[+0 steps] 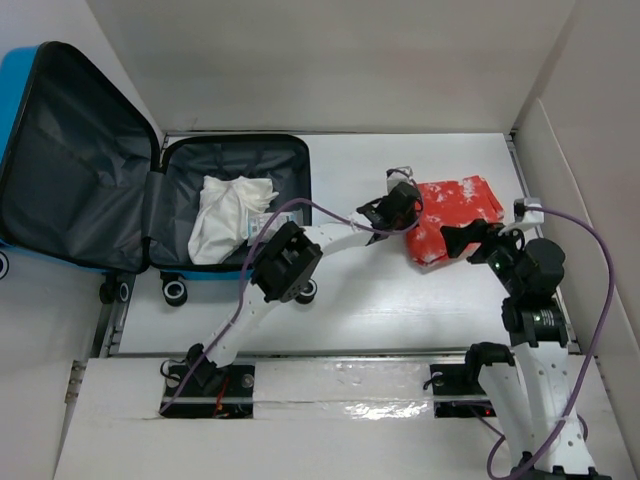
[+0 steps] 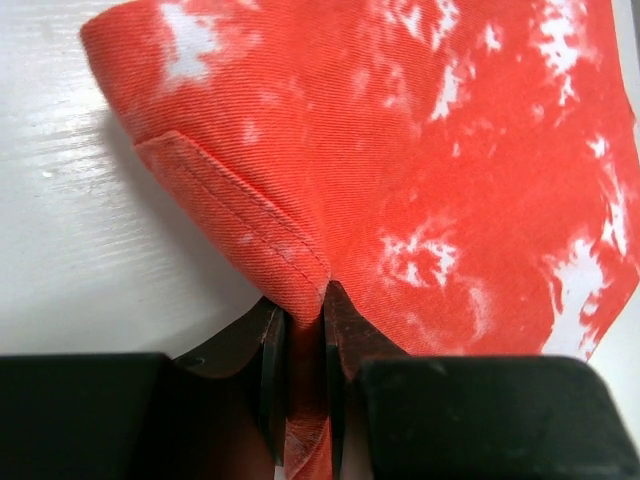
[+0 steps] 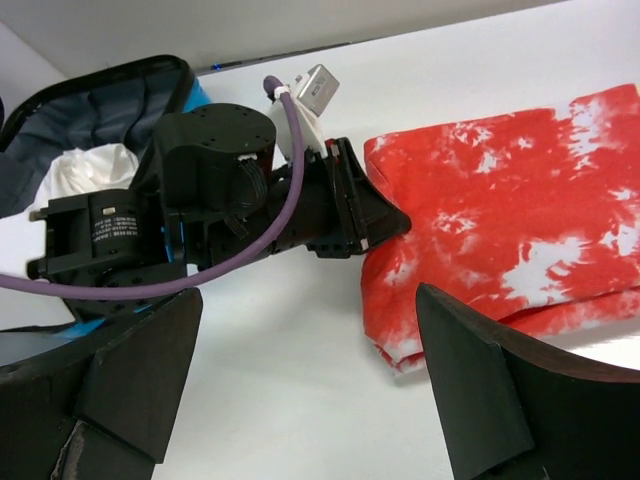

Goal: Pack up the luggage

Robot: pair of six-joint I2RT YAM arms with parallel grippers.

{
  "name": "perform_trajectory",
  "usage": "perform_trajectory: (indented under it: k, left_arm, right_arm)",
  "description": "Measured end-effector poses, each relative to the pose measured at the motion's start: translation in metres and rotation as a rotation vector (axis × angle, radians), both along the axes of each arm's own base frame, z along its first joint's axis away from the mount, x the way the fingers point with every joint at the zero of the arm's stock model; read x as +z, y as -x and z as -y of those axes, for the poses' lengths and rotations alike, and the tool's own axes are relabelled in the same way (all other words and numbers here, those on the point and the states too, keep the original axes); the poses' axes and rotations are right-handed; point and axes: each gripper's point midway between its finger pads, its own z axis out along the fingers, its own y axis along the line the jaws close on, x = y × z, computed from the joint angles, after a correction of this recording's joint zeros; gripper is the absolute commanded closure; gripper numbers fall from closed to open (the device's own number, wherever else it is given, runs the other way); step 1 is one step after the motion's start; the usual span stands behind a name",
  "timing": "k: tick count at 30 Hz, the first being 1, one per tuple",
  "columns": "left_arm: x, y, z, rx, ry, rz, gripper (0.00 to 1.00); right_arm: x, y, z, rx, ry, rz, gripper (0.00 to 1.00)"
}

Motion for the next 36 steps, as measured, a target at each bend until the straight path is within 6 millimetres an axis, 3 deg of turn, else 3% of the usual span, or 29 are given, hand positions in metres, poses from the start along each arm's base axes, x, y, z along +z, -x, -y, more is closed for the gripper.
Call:
perform_trajectory:
  k: [3, 5, 7, 9, 12, 14, 16, 18, 20, 22, 24, 26, 29, 31, 36]
  left_arm:
    - [0.013, 0.003, -0.010, -0.059, -0.046, 0.034, 1.00]
    - [0.034, 0.006, -0.021, -0.110, -0.071, 0.051, 1.00]
    - [0.069, 0.005, -0.036, -0.152, -0.068, 0.071, 1.00]
    - [0.115, -0.002, -0.059, -0.182, -0.049, 0.105, 1.00]
    - [0.188, -0.019, -0.113, -0.174, -0.028, 0.181, 1.00]
    - [0.230, -0.034, -0.162, -0.121, -0.023, 0.234, 1.00]
    - [0.259, -0.046, -0.213, -0.054, -0.017, 0.287, 1.00]
    - [0.271, -0.055, -0.271, 0.043, -0.019, 0.319, 1.00]
    - [0.267, -0.057, -0.329, 0.135, -0.030, 0.315, 1.00]
    - [0.247, -0.055, -0.374, 0.203, -0.033, 0.279, 1.00]
    - [0.216, -0.051, -0.407, 0.249, -0.026, 0.213, 1.00]
    - [0.173, -0.044, -0.439, 0.302, -0.020, 0.122, 1.00]
    - [0.116, -0.023, -0.473, 0.372, -0.005, -0.018, 1.00]
    - [0.091, -0.007, -0.493, 0.419, -0.003, -0.089, 1.00]
    - [0.083, 0.005, -0.529, 0.528, -0.027, -0.107, 1.00]
  right_arm:
    - [0.002, 0.003, 0.000, 0.001, 0.005, 0.010, 0.07]
    - [0.002, 0.004, -0.002, 0.009, 0.007, 0.009, 0.07]
    - [0.002, 0.005, -0.006, 0.022, 0.007, 0.009, 0.07]
    - [0.002, 0.006, -0.009, 0.034, 0.007, 0.010, 0.07]
    - [0.002, 0.007, -0.013, 0.048, 0.007, 0.010, 0.07]
    - [0.002, 0.007, -0.015, 0.055, 0.007, 0.010, 0.07]
    - [0.002, 0.008, -0.016, 0.059, 0.008, 0.010, 0.07]
    - [0.002, 0.008, -0.017, 0.061, 0.009, 0.010, 0.07]
    - [0.002, 0.008, -0.018, 0.063, 0.010, 0.011, 0.06]
    - [0.002, 0.008, -0.019, 0.066, 0.012, 0.012, 0.06]
    - [0.003, 0.009, -0.020, 0.073, 0.012, 0.016, 0.06]
    - [0.007, 0.010, -0.022, 0.081, 0.013, 0.024, 0.06]
    - [0.011, 0.012, -0.024, 0.087, 0.012, 0.036, 0.06]
    - [0.013, 0.011, -0.024, 0.088, 0.012, 0.041, 0.06]
    - [0.014, 0.013, -0.030, 0.123, 0.008, 0.048, 0.06]
